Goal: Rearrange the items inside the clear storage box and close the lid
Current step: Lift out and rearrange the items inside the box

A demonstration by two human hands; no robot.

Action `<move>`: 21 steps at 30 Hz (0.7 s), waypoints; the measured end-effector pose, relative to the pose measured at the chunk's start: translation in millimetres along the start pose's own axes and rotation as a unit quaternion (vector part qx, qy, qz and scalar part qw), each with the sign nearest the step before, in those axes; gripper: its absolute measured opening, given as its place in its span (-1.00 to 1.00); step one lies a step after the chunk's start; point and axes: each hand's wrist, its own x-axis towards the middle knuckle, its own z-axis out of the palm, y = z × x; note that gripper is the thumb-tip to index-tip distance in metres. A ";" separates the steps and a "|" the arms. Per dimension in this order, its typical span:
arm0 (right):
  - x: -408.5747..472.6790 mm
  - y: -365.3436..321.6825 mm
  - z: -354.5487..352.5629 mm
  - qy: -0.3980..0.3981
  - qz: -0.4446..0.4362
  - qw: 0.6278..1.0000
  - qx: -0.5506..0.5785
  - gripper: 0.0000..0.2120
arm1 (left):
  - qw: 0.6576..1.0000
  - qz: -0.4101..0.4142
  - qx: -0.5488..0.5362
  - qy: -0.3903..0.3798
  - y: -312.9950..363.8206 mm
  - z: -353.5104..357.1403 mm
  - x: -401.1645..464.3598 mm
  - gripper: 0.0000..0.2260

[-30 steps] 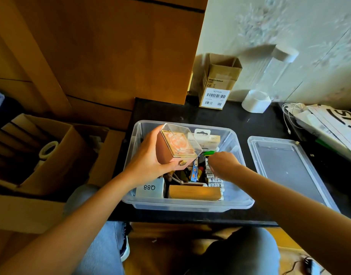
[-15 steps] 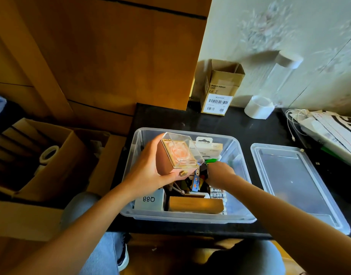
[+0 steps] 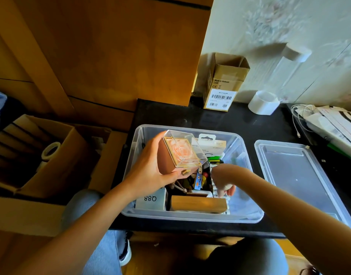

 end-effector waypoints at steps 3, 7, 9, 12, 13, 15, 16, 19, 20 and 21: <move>-6.9 1.6 11.5 0.015 -0.005 0.997 -0.077 -0.54 | 1.000 0.005 0.007 0.000 -0.7 0.8 0.0 -0.14; -10.2 1.7 18.8 0.086 -0.014 0.984 -0.158 -0.62 | 1.000 0.004 0.004 0.003 -2.0 1.5 -0.1 -0.13; -11.7 1.4 18.9 0.089 -0.011 0.984 -0.153 -0.63 | 1.000 0.004 0.000 0.003 -2.8 1.7 -0.2 -0.13; -13.1 0.8 20.5 0.088 -0.014 0.985 -0.146 -0.66 | 1.000 0.006 0.005 0.009 -3.4 2.1 0.2 -0.14; -13.1 2.0 19.8 0.082 -0.018 0.986 -0.141 -0.67 | 1.000 0.005 0.002 0.009 -3.2 2.0 0.2 -0.14; -15.3 5.6 14.8 0.075 -0.024 0.990 -0.114 -0.70 | 1.000 0.002 -0.011 0.009 -2.7 0.9 -0.4 -0.13; -17.8 7.4 10.4 0.087 -0.030 0.990 -0.108 -0.73 | 1.000 0.003 -0.018 0.012 -1.8 -0.1 -0.9 -0.13; -27.7 14.0 -2.9 0.233 -0.076 0.969 -0.034 -0.86 | 0.997 0.008 -0.068 0.036 4.5 -2.2 0.2 -0.15; -33.2 13.4 -6.4 0.264 -0.096 0.957 0.070 -0.88 | 0.995 0.009 -0.092 0.046 6.1 -1.9 1.9 -0.17; -38.9 11.1 -8.6 0.277 -0.127 0.931 0.199 -0.89 | 0.993 0.011 -0.109 0.054 7.4 -1.8 3.9 -0.19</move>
